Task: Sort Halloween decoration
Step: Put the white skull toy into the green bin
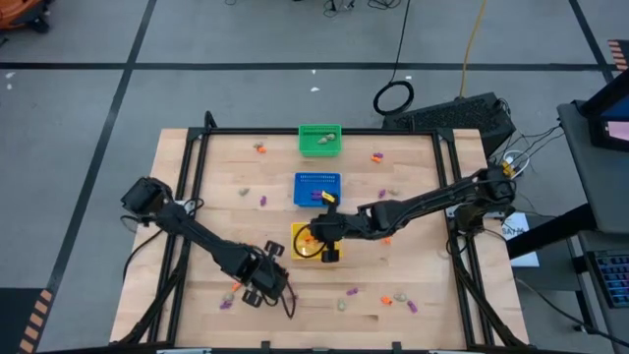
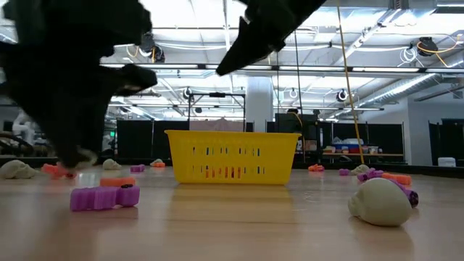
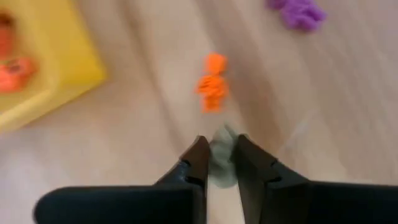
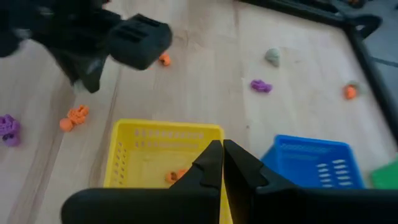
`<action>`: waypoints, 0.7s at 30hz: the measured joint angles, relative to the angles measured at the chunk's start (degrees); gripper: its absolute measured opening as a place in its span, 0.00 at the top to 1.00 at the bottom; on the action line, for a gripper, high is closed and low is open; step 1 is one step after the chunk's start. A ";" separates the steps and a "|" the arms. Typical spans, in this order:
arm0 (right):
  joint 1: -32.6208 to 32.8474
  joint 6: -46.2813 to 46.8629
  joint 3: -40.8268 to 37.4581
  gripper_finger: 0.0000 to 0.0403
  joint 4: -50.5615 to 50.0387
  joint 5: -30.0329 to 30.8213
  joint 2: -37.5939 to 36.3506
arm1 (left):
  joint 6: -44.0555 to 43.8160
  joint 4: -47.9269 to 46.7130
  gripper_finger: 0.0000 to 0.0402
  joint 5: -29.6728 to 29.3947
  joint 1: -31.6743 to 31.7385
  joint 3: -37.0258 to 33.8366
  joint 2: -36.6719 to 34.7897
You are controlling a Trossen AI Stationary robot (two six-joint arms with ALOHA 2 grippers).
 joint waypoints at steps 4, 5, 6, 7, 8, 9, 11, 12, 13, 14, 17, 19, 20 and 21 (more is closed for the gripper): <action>0.33 -0.06 0.00 1.00 -4.30 2.85 -3.46 | -0.23 -2.92 0.94 -1.25 3.70 -0.04 -4.18; 0.34 -0.06 0.00 1.00 -5.44 3.69 -4.32 | -0.09 -3.78 0.95 -1.60 5.03 -0.04 -5.46; 0.36 -0.05 0.00 1.00 -6.11 4.33 -5.26 | 0.09 -3.76 0.96 -1.67 6.53 -0.02 -6.55; 0.36 -0.06 0.00 1.00 -6.82 5.26 -6.00 | 0.28 -3.39 0.98 -1.65 8.02 0.01 -7.55; 0.38 -0.04 0.00 1.00 -7.74 5.47 -6.54 | 0.63 -3.44 0.99 -1.62 9.60 0.02 -8.50; 0.36 -0.03 0.00 1.00 -8.44 5.49 -7.13 | 1.28 -3.71 1.00 -1.62 11.23 0.02 -9.56; 0.22 0.05 0.00 1.00 -9.45 5.49 -7.77 | 2.62 -3.47 0.99 -1.53 14.69 0.05 -11.45; 0.05 0.01 0.00 1.00 -9.93 5.48 -8.05 | 3.18 -3.54 0.99 -0.88 16.47 0.07 -12.34; -0.08 -0.01 0.00 1.00 -10.32 5.51 -8.25 | 3.29 -3.90 0.99 -0.23 18.18 0.07 -13.16; -0.20 0.00 0.00 1.00 -10.79 5.51 -8.48 | 3.30 -4.45 0.99 0.54 19.85 0.07 -13.87; -0.45 0.35 0.00 1.00 -12.02 5.50 -8.67 | 3.89 -6.90 0.99 2.49 23.01 0.11 -15.67; -0.48 0.60 0.00 1.00 -13.15 5.51 -8.67 | 4.57 -10.79 0.99 3.32 23.13 0.11 -16.86; -0.45 0.60 0.00 1.00 -13.68 5.49 -8.67 | 4.31 -12.61 0.99 3.55 23.05 0.11 -17.41; -0.45 0.77 0.00 1.00 -14.07 5.44 -8.67 | 3.47 -14.76 1.00 3.71 22.78 0.13 -17.93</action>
